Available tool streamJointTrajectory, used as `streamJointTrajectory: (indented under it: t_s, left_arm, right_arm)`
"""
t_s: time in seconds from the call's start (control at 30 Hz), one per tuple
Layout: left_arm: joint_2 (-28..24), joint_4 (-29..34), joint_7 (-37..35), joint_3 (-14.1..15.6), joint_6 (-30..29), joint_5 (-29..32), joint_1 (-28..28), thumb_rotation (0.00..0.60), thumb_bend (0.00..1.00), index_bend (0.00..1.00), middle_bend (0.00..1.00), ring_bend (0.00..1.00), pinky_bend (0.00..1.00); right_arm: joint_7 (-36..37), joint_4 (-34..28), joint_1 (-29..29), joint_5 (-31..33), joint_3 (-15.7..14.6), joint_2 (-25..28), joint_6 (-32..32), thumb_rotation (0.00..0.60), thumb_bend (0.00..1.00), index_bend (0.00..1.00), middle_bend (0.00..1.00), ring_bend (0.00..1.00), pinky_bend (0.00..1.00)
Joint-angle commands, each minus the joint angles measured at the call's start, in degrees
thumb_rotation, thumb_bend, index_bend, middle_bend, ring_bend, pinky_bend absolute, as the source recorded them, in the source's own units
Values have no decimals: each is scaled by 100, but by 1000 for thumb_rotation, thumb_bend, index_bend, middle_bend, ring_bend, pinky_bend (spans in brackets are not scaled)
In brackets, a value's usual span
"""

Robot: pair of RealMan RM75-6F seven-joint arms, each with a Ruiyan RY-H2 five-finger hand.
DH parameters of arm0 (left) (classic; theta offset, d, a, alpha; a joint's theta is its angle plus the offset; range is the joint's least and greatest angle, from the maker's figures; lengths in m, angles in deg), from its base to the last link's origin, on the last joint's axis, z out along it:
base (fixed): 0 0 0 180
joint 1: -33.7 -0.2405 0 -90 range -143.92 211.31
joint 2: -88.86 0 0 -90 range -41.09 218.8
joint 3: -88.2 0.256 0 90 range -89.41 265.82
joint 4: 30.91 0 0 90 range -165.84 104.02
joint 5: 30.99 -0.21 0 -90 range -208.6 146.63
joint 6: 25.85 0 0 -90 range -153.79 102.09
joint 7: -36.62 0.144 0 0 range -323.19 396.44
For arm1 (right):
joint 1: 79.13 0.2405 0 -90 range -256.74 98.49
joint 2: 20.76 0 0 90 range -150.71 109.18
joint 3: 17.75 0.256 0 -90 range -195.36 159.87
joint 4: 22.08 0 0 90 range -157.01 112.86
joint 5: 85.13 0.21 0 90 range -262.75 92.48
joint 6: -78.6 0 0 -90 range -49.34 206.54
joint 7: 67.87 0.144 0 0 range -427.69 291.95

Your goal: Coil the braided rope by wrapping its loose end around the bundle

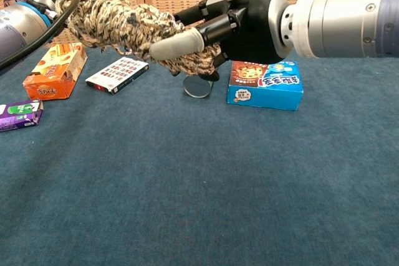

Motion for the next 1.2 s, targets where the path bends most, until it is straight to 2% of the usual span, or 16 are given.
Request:
streamJointTrajectory:
  t_s: [0.03, 0.5, 1.03, 1.2]
  left_arm:
    - [68, -65, -62, 53, 15, -98, -26, 600, 579, 832, 0, 0, 0]
    - [163, -130, -116, 90, 65, -287, -120, 600, 579, 832, 0, 0, 0]
    - [55, -1, 14, 342, 205, -547, -259, 600, 579, 832, 0, 0, 0]
    - [120, -75, 32, 394, 201, -636, -256, 600, 579, 833, 0, 0, 0]
  right_arm:
    - [-59, -24, 43, 182, 26, -22, -120, 600, 590, 718, 718, 491, 737]
    - [-309, -127, 143, 748, 56, 33, -359, 600, 592, 718, 718, 491, 737]
    - [-501, -128, 280, 1476, 217, -102, -787, 600, 593, 718, 718, 491, 737]
    - [-466, -181, 329, 1764, 313, -76, -743, 600, 592, 718, 718, 491, 737]
